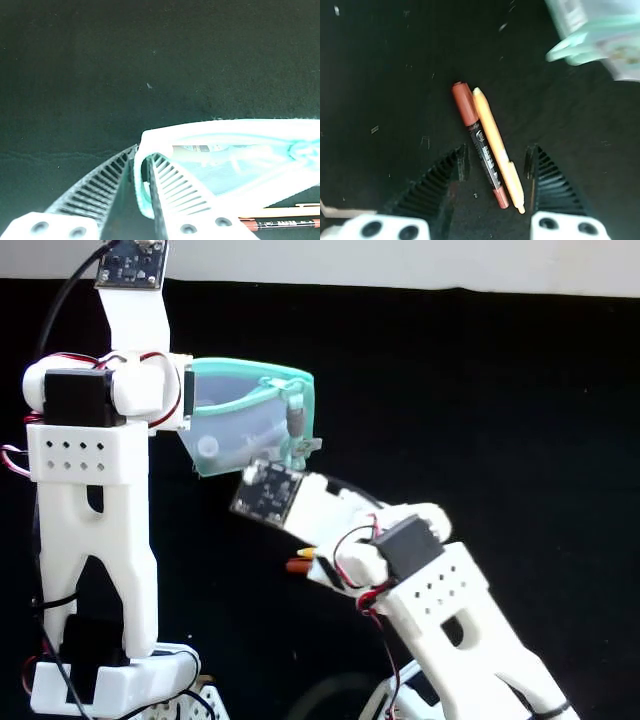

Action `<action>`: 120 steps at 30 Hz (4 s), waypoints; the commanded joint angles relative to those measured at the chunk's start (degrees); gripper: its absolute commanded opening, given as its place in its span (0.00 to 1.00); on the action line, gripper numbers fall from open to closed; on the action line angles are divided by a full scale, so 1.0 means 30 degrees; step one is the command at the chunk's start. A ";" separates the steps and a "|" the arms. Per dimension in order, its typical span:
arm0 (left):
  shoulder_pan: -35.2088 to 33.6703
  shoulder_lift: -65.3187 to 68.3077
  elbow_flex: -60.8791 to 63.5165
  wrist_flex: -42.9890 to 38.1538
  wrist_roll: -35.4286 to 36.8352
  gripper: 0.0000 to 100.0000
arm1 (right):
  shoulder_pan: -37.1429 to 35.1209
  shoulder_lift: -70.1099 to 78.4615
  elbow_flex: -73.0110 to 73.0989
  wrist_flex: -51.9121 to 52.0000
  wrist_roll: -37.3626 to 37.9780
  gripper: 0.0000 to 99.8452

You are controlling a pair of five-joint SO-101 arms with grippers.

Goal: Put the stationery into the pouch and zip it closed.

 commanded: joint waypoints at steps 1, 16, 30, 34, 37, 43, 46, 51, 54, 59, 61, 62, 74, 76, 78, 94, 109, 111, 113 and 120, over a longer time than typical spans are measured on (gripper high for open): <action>-0.0190 0.0161 0.0161 0.0000 -0.0205 0.01 | 0.0015 -0.0337 0.2154 -0.1861 0.0967 0.19; -0.0190 0.0806 0.0161 0.0000 -0.0205 0.01 | -0.1832 -0.0103 0.9216 -0.9656 0.3663 0.19; -0.0161 0.1890 -0.0044 0.0000 -0.0205 0.01 | -0.1890 0.3619 0.9128 -1.2733 0.4923 0.19; -0.0161 0.1890 -0.0044 0.0000 -0.0205 0.01 | -0.1890 0.4674 0.9040 -1.3465 0.4952 0.19; -0.0161 0.1890 -0.0044 0.0000 -0.0205 0.01 | -0.1890 0.5260 0.9040 -1.3524 0.5011 0.19; -0.0161 0.1890 -0.0044 0.0000 -0.0205 0.01 | -0.1890 0.5582 0.9245 -1.4960 0.4864 0.01; -0.0161 0.1890 -0.0044 0.0000 -0.0205 0.01 | -0.1802 0.5641 0.9187 -1.4989 0.4777 0.01; -0.0161 0.1890 -0.0044 0.0000 -0.0176 0.01 | -0.1744 0.5524 0.9040 -1.4989 0.3458 0.01; -0.0161 0.1890 -0.0044 0.0000 -0.0176 0.01 | -0.1597 0.5495 0.8659 -1.4901 0.2872 0.01; -0.0161 0.1890 -0.0044 -0.0029 -0.0176 0.01 | -0.0571 0.5495 0.6520 -1.4110 0.0821 0.01; -0.0161 0.1890 -0.0044 -0.0029 -0.0176 0.01 | -0.0425 0.5495 0.5231 -1.2967 0.0293 0.01; -0.0161 0.1890 -0.0044 -0.0029 -0.0176 0.01 | -0.0425 0.5495 0.4703 -1.2498 -0.0029 0.01; -0.0161 0.1890 -0.0044 0.0000 -0.0176 0.01 | -0.0571 0.4674 0.1919 -0.9832 -0.1875 0.01; -0.0161 0.1919 -0.0044 0.0000 -0.0176 0.01 | -0.0718 0.4293 0.2476 -0.9538 -0.1875 0.01; -0.0161 0.1949 -0.0044 0.0000 -0.0176 0.01 | -0.1128 0.3883 0.3531 -0.9070 -0.1993 0.01; -0.0190 0.2037 -0.0044 0.0000 -0.0205 0.01 | -0.5729 0.2066 0.5670 -0.8630 -0.4982 0.19; -0.0190 0.2037 -0.0044 0.0029 -0.0205 0.01 | -0.5758 0.2125 0.9275 -1.2703 -0.3634 0.19; -0.0190 0.2037 -0.0044 0.0029 -0.0205 0.01 | -0.5758 0.2125 0.9626 -1.3348 -0.3634 0.19; -0.0190 0.2037 -0.0044 0.0029 -0.0205 0.01 | -0.5758 0.2125 1.0037 -1.4168 -0.3634 0.19; -0.0190 0.1949 -0.0044 0.0029 -0.0205 0.01 | -0.5729 0.4059 1.0623 -1.5487 -0.3634 0.19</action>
